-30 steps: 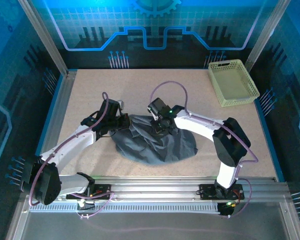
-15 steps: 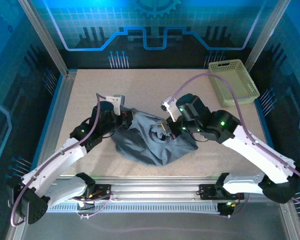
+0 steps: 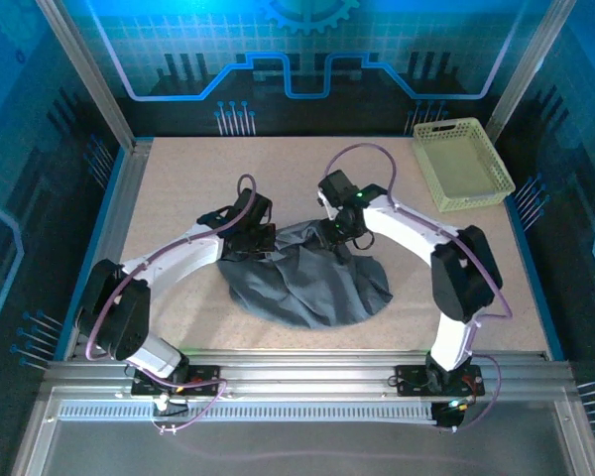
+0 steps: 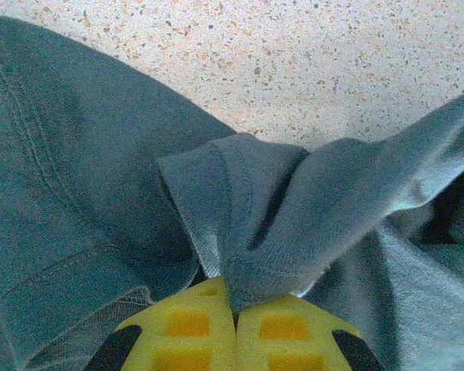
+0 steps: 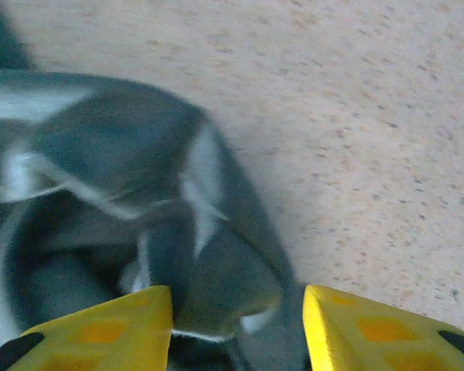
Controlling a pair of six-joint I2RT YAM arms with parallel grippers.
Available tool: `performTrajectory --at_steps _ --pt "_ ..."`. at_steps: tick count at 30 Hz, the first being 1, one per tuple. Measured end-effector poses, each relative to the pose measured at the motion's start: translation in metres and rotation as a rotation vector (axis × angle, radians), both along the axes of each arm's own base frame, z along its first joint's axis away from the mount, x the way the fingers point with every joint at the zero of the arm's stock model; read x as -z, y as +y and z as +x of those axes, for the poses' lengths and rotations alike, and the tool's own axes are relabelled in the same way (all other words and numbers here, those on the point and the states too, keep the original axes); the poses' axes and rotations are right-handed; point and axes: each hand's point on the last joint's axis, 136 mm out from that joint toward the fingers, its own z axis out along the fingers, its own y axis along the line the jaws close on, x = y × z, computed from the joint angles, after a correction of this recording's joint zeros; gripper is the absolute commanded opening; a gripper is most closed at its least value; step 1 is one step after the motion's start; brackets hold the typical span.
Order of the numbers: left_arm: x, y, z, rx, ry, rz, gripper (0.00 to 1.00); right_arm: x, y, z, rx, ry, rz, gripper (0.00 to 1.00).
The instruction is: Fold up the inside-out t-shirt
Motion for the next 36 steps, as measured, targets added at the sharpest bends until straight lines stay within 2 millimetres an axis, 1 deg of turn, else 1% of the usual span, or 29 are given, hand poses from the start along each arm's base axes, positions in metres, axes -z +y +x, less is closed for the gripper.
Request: performTrajectory --at_steps 1,2,4,6,8,10,12,17,19,21,26,29,33,36 --pt "0.0 0.0 0.0 -0.003 0.003 -0.001 0.0 0.0 -0.003 0.0 0.007 -0.008 -0.025 0.5" --pt "0.001 0.0 -0.001 -0.005 0.005 -0.001 0.0 -0.005 -0.004 0.0 0.007 -0.028 -0.042 0.5" --pt "0.0 0.0 -0.001 -0.005 0.005 -0.001 0.0 -0.024 0.001 -0.005 -0.008 -0.085 -0.039 0.5" --pt "0.0 0.0 -0.001 -0.005 0.004 -0.001 0.0 -0.05 0.013 -0.02 -0.042 -0.154 -0.003 0.48" --pt "0.0 0.0 0.0 -0.006 0.003 -0.002 0.0 -0.076 0.027 -0.043 -0.082 -0.199 0.061 0.46" --pt "0.0 0.0 0.0 -0.005 0.001 -0.004 0.0 -0.086 0.036 -0.054 -0.088 -0.206 0.111 0.44" --pt "-0.001 -0.001 0.001 -0.005 -0.003 -0.006 0.0 -0.08 0.037 -0.055 -0.058 -0.19 0.127 0.43" --pt "-0.005 -0.001 0.002 -0.006 -0.02 -0.016 0.0 -0.02 0.032 -0.057 0.047 -0.048 0.087 0.42" --pt "-0.007 -0.001 0.001 -0.009 -0.027 -0.026 0.0 -0.007 0.033 -0.055 0.087 -0.006 0.1 0.42" --pt "-0.009 -0.001 0.0 -0.016 -0.032 -0.035 0.0 -0.001 0.032 -0.049 0.129 0.012 0.125 0.42" --pt "-0.008 -0.001 -0.004 -0.019 -0.033 -0.055 0.0 0.003 0.028 -0.026 0.229 0.017 0.207 0.43" --pt "-0.006 -0.002 -0.006 -0.02 -0.028 -0.062 0.0 0.014 0.028 -0.015 0.263 0.033 0.205 0.43" --pt "-0.004 -0.002 -0.009 -0.025 -0.019 -0.074 0.0 0.029 0.033 -0.004 0.273 0.047 0.184 0.42" --pt "-0.005 -0.002 -0.009 -0.027 -0.019 -0.081 0.0 0.033 0.034 0.002 0.28 0.037 0.164 0.21"
